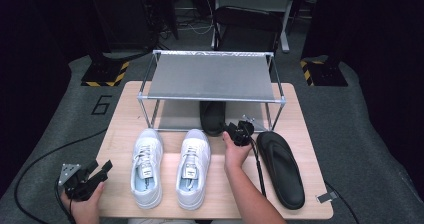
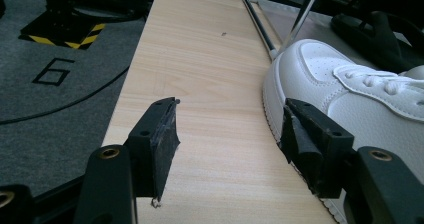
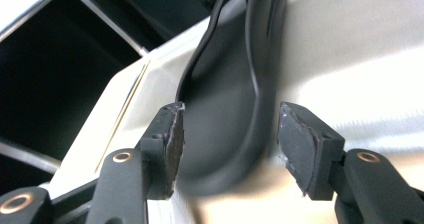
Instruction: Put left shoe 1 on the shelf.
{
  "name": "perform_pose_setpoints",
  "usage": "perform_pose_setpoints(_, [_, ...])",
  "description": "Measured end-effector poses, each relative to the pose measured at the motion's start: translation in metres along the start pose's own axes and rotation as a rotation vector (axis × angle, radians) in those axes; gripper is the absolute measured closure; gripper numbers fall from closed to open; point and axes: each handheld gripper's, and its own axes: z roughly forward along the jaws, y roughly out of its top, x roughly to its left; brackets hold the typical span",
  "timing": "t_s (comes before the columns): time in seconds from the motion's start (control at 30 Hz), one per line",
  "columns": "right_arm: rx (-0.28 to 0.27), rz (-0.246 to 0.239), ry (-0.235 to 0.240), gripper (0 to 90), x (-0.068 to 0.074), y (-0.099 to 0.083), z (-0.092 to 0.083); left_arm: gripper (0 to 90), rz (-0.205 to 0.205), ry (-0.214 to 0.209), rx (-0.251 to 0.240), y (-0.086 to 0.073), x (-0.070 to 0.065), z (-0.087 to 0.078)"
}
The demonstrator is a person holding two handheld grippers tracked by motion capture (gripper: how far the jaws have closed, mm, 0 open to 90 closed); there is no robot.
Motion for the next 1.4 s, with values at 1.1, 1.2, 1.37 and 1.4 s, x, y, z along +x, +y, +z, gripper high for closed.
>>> perform_pose_setpoints(1.1, [0.098, -0.489, 0.125, 43.3, -0.023, -0.053, -0.163, 25.2, 0.020, 0.012, 0.085, -0.002, -0.006, 0.014])
perform_pose_setpoints(1.2, [0.097, -0.521, 0.098, 48.8, -0.031, -0.051, -0.177, 30.8, 0.008, 0.013, 0.093, -0.002, -0.005, 0.014])
perform_pose_setpoints(1.37, [0.059, -0.525, 0.021, 53.2, -0.042, -0.043, -0.194, 32.4, -0.012, 0.012, 0.076, 0.000, -0.003, 0.015])
perform_pose_setpoints(1.4, [0.052, -0.527, 0.001, 53.9, -0.045, -0.043, -0.197, 32.5, -0.012, 0.007, 0.075, 0.001, -0.002, 0.016])
